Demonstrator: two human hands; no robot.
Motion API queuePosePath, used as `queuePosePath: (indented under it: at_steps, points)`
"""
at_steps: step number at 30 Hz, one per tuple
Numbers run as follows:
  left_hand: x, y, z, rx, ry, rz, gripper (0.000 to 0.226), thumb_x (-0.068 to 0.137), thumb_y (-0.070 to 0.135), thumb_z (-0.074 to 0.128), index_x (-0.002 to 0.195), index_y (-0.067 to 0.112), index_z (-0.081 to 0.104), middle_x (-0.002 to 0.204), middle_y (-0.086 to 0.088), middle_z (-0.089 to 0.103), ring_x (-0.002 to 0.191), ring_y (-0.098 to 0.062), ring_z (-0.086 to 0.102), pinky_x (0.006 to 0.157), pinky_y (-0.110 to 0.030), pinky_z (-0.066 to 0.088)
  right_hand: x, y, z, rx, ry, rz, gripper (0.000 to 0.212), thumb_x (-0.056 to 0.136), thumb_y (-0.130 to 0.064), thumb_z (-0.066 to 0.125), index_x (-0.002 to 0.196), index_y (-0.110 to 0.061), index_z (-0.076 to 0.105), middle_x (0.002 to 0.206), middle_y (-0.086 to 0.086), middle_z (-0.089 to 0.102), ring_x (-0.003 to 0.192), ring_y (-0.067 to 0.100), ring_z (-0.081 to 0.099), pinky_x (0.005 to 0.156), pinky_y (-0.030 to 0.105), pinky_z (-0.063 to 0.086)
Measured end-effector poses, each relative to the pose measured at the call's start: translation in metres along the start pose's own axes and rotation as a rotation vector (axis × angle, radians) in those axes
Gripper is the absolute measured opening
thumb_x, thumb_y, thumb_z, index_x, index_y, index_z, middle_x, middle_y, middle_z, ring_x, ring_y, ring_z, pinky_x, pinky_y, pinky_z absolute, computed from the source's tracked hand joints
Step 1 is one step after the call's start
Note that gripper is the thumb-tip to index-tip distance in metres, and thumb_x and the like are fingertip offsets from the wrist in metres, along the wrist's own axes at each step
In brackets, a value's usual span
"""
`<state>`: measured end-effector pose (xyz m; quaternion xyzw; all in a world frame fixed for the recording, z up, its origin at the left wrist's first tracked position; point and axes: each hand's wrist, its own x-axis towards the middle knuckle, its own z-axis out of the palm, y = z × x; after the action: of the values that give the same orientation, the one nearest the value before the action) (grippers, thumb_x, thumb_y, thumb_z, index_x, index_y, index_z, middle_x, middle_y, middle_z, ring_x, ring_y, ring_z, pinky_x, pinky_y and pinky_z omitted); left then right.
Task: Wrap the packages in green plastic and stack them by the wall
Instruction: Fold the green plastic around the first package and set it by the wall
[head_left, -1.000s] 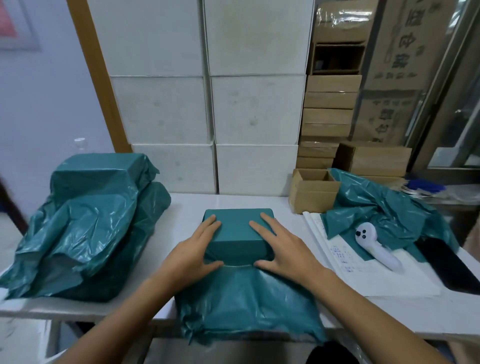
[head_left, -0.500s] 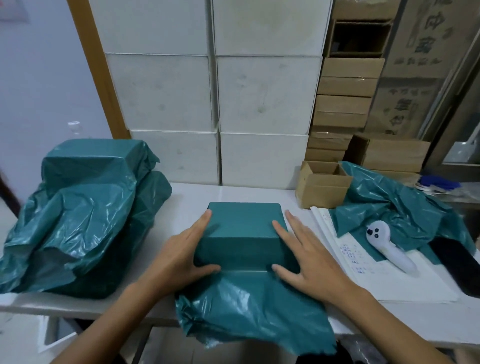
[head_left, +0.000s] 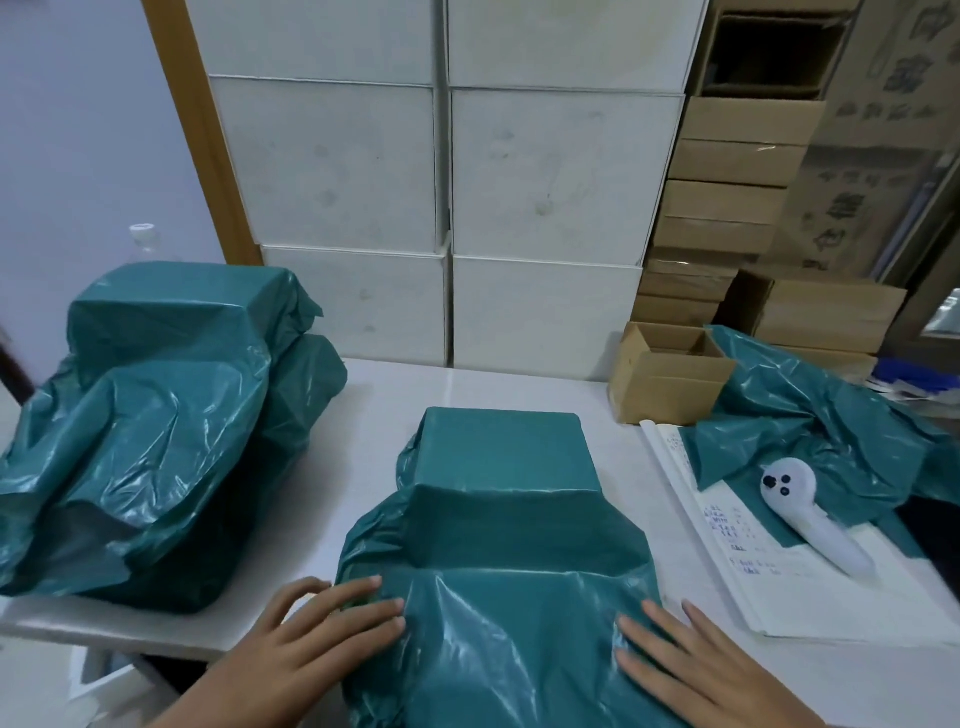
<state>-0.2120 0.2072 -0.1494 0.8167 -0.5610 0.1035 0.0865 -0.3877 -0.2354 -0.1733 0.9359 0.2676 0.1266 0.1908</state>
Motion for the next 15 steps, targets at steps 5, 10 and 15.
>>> queuePosePath:
  at_steps: [5, 10, 15]
  points:
    - [0.020, 0.004, 0.004, -0.137, 0.320, 0.031, 0.030, 0.102, 0.020, 0.049, 0.110, 0.027, 0.077, 0.112, 0.019, 0.070, 0.108, -0.001, 0.068, 0.095, -0.029, 0.045, 0.028, -0.021, -0.009, 0.511, 0.499, 0.314, 0.030, 0.068, -0.063, 0.063, 0.096, -0.052, 0.067, 0.077, -0.035, 0.075, 0.077, -0.014, 0.072, 0.086, 0.015, 0.053]
    - [0.050, -0.002, -0.042, -0.535, 0.499, -0.227, 0.012, 0.091, 0.024, 0.071, 0.102, 0.031, 0.070, 0.086, 0.014, 0.067, 0.069, -0.013, 0.063, 0.062, -0.026, 0.051, 0.050, 0.013, -0.089, 1.134, 0.360, 0.622, 0.008, 0.089, -0.032, 0.073, 0.091, -0.039, 0.078, 0.083, -0.009, 0.077, 0.074, 0.011, 0.067, 0.065, 0.015, 0.048]
    - [0.115, -0.021, -0.083, -0.666, 0.586, -0.331, 0.022, 0.098, 0.030, 0.063, 0.086, 0.012, 0.066, 0.073, -0.003, 0.058, 0.067, -0.023, 0.055, 0.063, -0.035, 0.046, 0.108, 0.057, -0.106, 1.282, 0.597, 0.850, 0.017, 0.100, -0.026, 0.061, 0.087, -0.021, 0.071, 0.081, 0.005, 0.070, 0.074, 0.016, 0.063, 0.066, 0.021, 0.046]
